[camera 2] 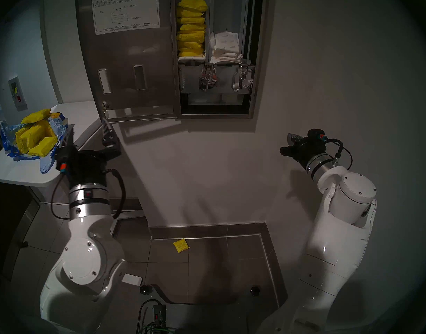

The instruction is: Open the dispenser door, put the pads inside, close the door

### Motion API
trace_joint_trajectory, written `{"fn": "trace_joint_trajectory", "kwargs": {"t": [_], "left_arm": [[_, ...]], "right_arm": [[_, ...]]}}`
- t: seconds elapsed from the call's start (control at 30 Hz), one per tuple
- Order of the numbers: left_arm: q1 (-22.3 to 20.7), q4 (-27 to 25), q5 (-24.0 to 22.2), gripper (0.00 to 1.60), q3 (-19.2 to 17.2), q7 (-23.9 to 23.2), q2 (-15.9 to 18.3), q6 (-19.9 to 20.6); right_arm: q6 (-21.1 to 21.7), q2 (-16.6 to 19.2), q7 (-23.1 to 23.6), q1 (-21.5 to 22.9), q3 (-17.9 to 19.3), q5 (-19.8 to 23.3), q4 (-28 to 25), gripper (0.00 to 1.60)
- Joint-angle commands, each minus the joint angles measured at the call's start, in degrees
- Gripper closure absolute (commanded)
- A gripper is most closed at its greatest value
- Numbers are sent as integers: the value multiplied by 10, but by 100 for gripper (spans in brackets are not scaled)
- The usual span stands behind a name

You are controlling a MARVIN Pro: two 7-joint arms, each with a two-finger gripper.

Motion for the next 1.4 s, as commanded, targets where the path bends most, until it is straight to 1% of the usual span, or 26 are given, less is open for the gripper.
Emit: {"fn": "trace_joint_trajectory", "kwargs": {"t": [0.0, 0.13, 0.2, 0.33, 0.4, 0.43, 0.57, 0.6, 0.63, 0.67, 0.7, 0.8, 0.9, 0.97, 1.0, 1.1, 1.17, 1.2, 1.27, 1.3, 1.33, 1.37], "left_arm": [[-15, -41, -22, 0, -70, 16, 1, -33], [-24, -41, -47, 0, -116, 26, 3, -37], [-29, -41, -67, 0, -141, 31, 4, -38], [-36, -41, -103, 0, -178, 41, 11, -33], [-41, -41, -127, 0, -203, 42, 13, -32], [-44, -41, -135, 0, -206, 46, 15, -30], [-57, -41, -187, 0, -252, 48, 21, -24], [-63, -41, -199, 0, -255, 52, 22, -20], [-66, -41, -217, 0, -271, 50, 23, -15], [-71, -41, -231, 0, -275, 53, 25, -11], [-77, -41, -253, 0, -287, 53, 27, -5], [-92, -41, -294, 0, -308, 53, 35, 12], [-107, -41, -337, 0, -336, 43, 56, 40], [-108, -34, -340, 0, -350, 29, 80, 57], [-111, -30, -349, 0, -355, 23, 88, 69], [-122, -23, -364, 0, -360, 18, 101, 95], [-132, -19, -377, 0, -361, 20, 107, 112], [-132, -19, -377, 0, -361, 20, 107, 112], [-141, -14, -391, 0, -362, 20, 111, 127], [-157, -13, -420, 0, -362, 29, 107, 147], [-165, -12, -432, 0, -362, 34, 105, 154], [-165, -12, -432, 0, -362, 34, 105, 154]], "right_arm": [[-5, 4, 0, 11, -1, 3, -16, 118], [-5, 4, 0, 11, -1, 3, -15, 118], [-5, 4, 0, 11, -1, 3, -15, 118], [-5, 4, 0, 11, -1, 3, -16, 118], [-5, 4, 0, 11, -1, 3, -16, 118], [-5, 4, 0, 11, -1, 3, -16, 118], [-5, 4, 0, 11, -1, 3, -16, 118], [-5, 4, 0, 11, -1, 3, -16, 118], [-5, 4, 0, 11, -1, 3, -16, 118], [-5, 4, 0, 11, -2, 3, -16, 118], [-5, 4, 0, 11, -2, 3, -16, 118], [-5, 4, 0, 11, -2, 3, -16, 118], [-5, 4, 0, 11, -2, 4, -17, 118], [-5, 4, 0, 11, -1, 4, -17, 118], [-5, 4, 0, 11, -1, 4, -18, 118], [-6, 4, 0, 11, -1, 4, -18, 118], [-6, 4, 0, 11, -1, 4, -18, 118], [-6, 4, 0, 11, -1, 4, -18, 118], [-6, 4, 0, 11, -1, 4, -19, 118], [-6, 4, 0, 11, -1, 5, -19, 118], [-6, 4, 0, 11, -1, 5, -19, 118], [-6, 4, 0, 11, -1, 5, -19, 118]]}}
